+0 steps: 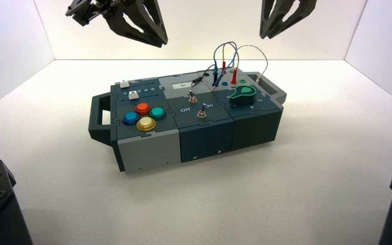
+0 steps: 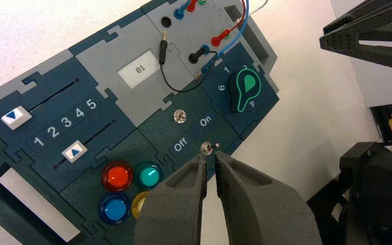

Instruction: Move the right gripper to the right.

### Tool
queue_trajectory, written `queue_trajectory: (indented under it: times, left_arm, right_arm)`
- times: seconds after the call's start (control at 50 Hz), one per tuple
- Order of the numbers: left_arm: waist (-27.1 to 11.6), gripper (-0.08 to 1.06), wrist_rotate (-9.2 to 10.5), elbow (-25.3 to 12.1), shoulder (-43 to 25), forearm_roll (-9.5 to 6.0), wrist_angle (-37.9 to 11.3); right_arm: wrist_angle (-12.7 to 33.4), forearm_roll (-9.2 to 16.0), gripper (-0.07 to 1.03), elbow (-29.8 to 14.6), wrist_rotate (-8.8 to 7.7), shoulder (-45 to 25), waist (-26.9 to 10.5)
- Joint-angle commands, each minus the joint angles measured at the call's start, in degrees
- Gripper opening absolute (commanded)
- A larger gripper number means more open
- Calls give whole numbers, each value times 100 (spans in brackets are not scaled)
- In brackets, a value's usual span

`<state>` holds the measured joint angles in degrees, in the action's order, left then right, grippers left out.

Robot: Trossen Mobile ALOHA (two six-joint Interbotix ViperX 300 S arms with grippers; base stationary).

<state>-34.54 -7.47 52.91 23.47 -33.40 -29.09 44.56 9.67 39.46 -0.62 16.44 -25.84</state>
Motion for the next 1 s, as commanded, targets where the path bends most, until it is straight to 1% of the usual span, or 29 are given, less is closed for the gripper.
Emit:
queue_trajectory:
  times: [0.02,0.42,0.58,0.76,0.9,1.0]
  left_arm:
    - [9,11,26,-70,35,-18,35]
    - [9,11,26,-62,35,-18,44]
    - [9,11,26,-70,35,-18,35]
    - [9,11,26,-79,35,-18,53]
    - [9,11,35,-79,26,-18,53]
    - [9,11,35,-70,26,-18,44]
  right_arm:
    - [-26,18,22,-132,0,123,-26]
    - [-35,-26,22,-202,0,132,-18]
    - [-44,-114,23,-246,9,264,26]
    - [26,-299,23,-264,26,510,88]
    - [185,-483,24,-272,44,694,325]
    - [334,-668,25,-272,44,932,545]
